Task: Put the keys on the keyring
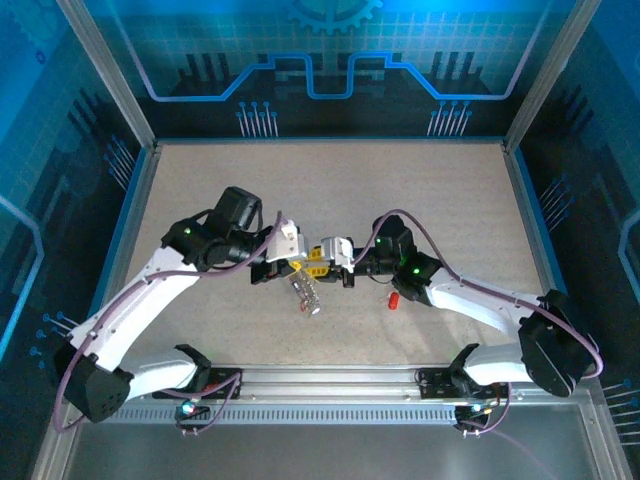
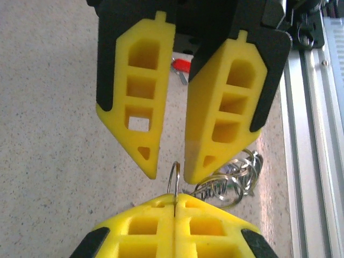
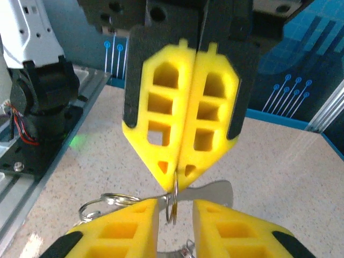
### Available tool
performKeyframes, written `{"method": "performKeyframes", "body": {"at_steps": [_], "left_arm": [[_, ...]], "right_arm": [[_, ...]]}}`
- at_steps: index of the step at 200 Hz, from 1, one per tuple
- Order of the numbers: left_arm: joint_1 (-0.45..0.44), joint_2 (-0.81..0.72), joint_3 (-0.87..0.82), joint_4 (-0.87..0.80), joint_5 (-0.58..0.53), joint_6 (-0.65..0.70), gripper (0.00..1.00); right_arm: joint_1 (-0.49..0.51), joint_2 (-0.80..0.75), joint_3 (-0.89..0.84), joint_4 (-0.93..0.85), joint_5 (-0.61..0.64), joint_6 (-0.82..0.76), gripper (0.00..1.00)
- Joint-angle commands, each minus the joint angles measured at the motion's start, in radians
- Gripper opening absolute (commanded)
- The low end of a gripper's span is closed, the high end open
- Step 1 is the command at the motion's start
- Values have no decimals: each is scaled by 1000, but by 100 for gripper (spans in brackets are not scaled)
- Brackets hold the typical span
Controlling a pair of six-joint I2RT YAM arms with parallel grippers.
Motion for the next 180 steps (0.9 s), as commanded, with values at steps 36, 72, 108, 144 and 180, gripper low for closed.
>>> {"method": "performKeyframes", "body": {"at_steps": [36,72,108,144,180], "left_arm": [[-69,102,157,-235,-123,68,0],[-82,120,177,-226,-123,44,0],[-82,126,197,-215,-109,21,0],[-82,121,200,-204,-86,15,0],[-82,113,194,-190,-89,1,0]], "right_arm": [[2,-1,25,-99,-3,-29,24],[2,11,14,-29,-47,17,23],[2,25,12,3,-71,45,24],[4,51,24,14,-84,76,19],[4,62,20,63,-78,120,0]]}}
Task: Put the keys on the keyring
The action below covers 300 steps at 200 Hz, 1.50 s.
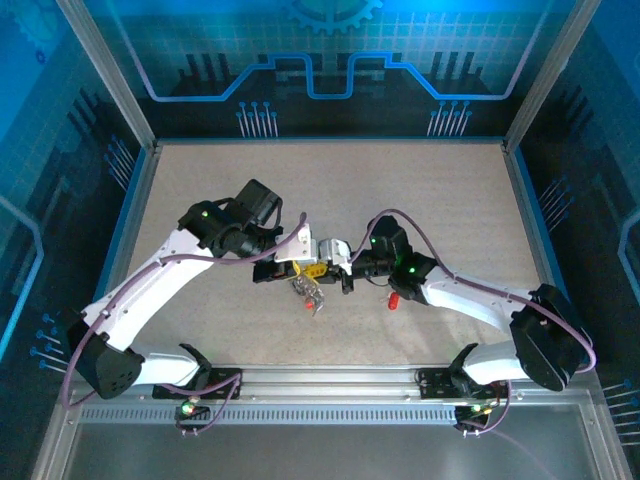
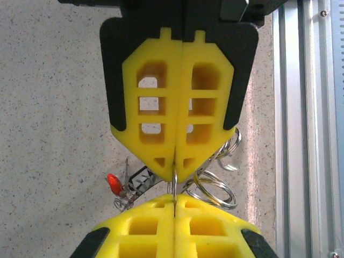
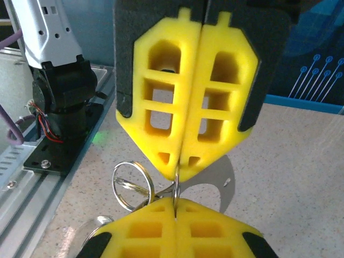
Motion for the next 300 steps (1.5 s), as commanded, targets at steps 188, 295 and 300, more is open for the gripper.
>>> {"method": "performKeyframes", "body": {"at_steps": [188,295,300], "left_arm": [[84,-221,-259,342,125,-115,11],[17,-14,68,-143,-93,55,0],[11,6,92,-169,-100,54,0]], "right_arm": [[12,17,-103,480,7,237,0],[16,-69,-5,-31,103,-71,28],[18,-66,-4,-27,102,-67,28]]}}
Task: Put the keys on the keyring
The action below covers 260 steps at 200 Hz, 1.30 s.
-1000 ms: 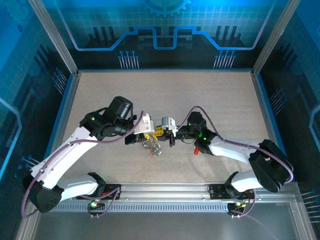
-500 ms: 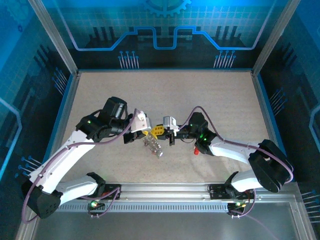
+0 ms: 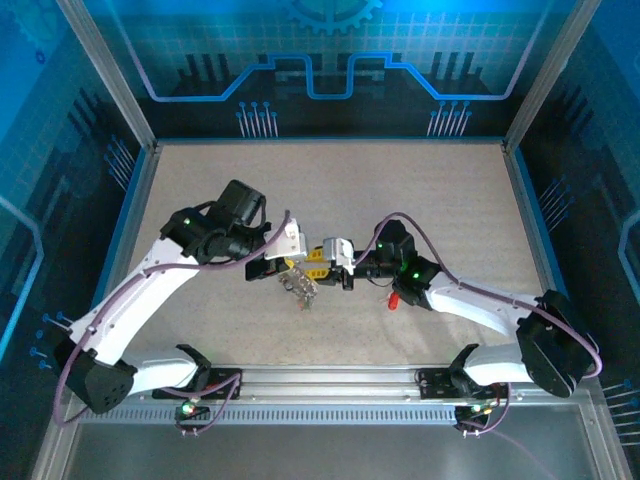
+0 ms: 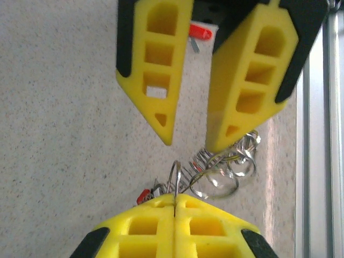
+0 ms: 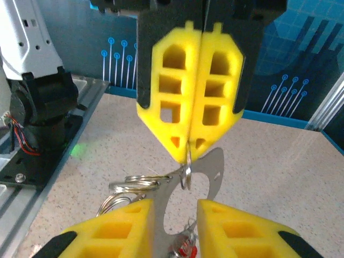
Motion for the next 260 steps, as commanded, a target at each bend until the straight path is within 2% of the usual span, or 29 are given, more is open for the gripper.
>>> {"method": "performKeyframes", "body": {"at_steps": [1,16,74,126,167,200,234,260], "left_arm": [[-37,76,117,-208,-81,50,0],[-51,123,166,-264,-83,43,0],[-68,185,239,-287,-68,-17,0],[-68,186,244,-254,-7,-49,0],[-68,196,239,-239,-8,-54,0],[-57,158,184,-201,2,-29,0],[-39,137,163,-171,26,-35,0],[-16,126,158,-139,93,-58,0]], "right_arm": [[9,-15,34,-108,23,-65,28],[11,-3,35,-81,20,-46,28],[20,40,35,7,-15,22,28],[39,76,35,81,-34,70,27],[42,74,40,86,-46,67,27],[17,35,12,81,-27,62,17],[-2,5,-8,66,-39,59,19],[3,15,-3,83,-47,67,23]]}}
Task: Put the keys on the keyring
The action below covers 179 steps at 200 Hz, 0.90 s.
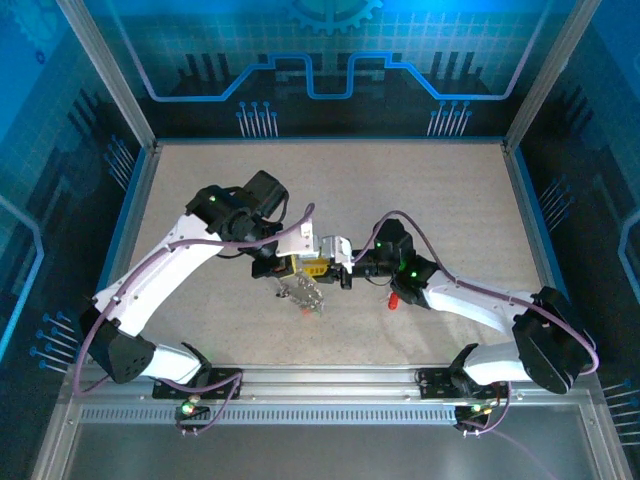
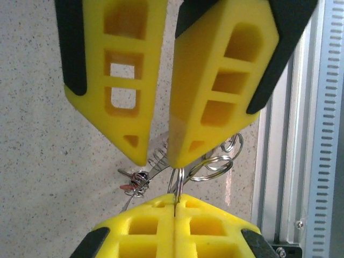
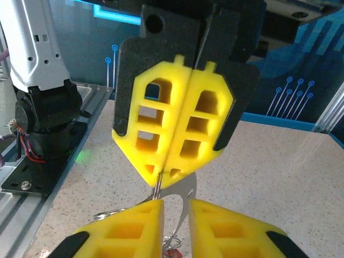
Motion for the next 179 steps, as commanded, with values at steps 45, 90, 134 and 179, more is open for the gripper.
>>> {"method": "performKeyframes", "body": {"at_steps": [45,90,134,179], "left_arm": [[58,-47,-18,69,127,-16,0],[60,-45,-25,57,108,-7,0],[60,-56,-40,72,133,-10,0],[59,-52,-40,76,142,-15,0]], "right_arm": [[-1,-22,4,-27,-39,-28,28],[-5,-31,16,-88,-57,-46,28],[-5,2,38,-64,-47,-9,28],[-4,24,46,-36,-38,20,27]]}}
